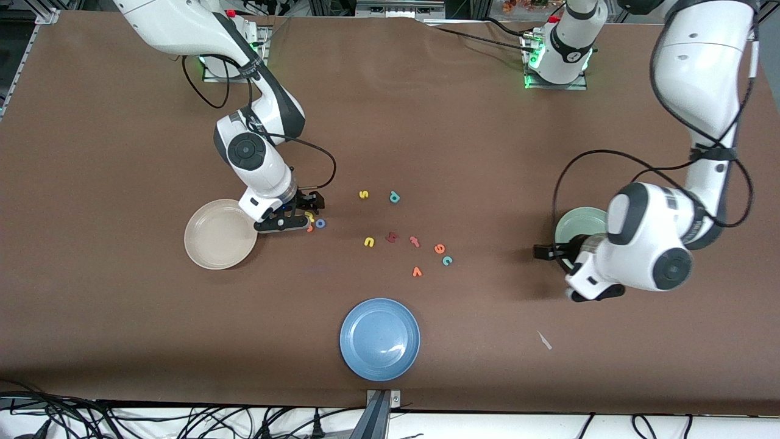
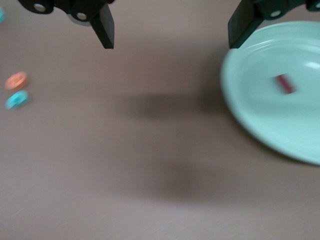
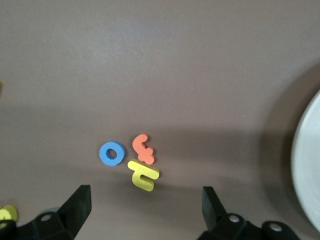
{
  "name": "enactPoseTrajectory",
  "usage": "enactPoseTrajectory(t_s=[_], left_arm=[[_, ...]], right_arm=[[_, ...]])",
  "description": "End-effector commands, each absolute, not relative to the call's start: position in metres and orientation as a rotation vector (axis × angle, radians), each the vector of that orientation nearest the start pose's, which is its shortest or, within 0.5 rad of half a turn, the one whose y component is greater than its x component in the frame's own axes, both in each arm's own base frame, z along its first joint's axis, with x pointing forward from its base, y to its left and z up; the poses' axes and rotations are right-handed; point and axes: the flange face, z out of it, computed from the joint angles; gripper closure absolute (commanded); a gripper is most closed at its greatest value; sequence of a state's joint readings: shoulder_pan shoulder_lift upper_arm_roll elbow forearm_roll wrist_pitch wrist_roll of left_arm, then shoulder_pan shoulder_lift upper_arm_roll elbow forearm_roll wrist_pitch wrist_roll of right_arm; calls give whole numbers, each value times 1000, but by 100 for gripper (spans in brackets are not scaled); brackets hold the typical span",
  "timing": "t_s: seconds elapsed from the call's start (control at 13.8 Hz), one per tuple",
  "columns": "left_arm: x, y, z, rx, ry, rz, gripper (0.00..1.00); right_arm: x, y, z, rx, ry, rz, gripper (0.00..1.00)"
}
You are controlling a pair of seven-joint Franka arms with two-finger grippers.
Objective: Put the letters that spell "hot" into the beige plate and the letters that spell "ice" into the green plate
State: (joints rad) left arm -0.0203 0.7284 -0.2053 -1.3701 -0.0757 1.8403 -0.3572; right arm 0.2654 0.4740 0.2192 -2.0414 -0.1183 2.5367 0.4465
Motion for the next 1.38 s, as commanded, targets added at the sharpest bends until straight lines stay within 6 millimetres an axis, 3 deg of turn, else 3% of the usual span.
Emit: enactPoseTrajectory(t_s=[0.0, 0.29, 0.58, 0.73, 0.87, 1.09, 1.31], left_arm=[[694, -189, 267, -3221, -545, 353, 0], [688, -254, 240, -3174, -848, 228, 0], [668, -299, 213, -3133, -901, 262, 0], [668, -309, 203, -3128, -1013, 217, 1], [657, -330, 198, -3122, -997, 228, 6], [647, -343, 181, -3107, -913, 215, 6], [643, -348, 170, -3102, -876, 209, 14]], right_arm=[[519, 276, 204, -3089, -155, -48, 2], [510, 273, 190, -3081, -164, -54, 2], [509, 273, 182, -3079, -180, -60, 10], [509, 274, 180, -3085, -207, -63, 17], [508, 274, 177, -3084, -209, -60, 27], [510, 275, 174, -3082, -208, -56, 29], [510, 276, 169, -3076, -208, -60, 34]])
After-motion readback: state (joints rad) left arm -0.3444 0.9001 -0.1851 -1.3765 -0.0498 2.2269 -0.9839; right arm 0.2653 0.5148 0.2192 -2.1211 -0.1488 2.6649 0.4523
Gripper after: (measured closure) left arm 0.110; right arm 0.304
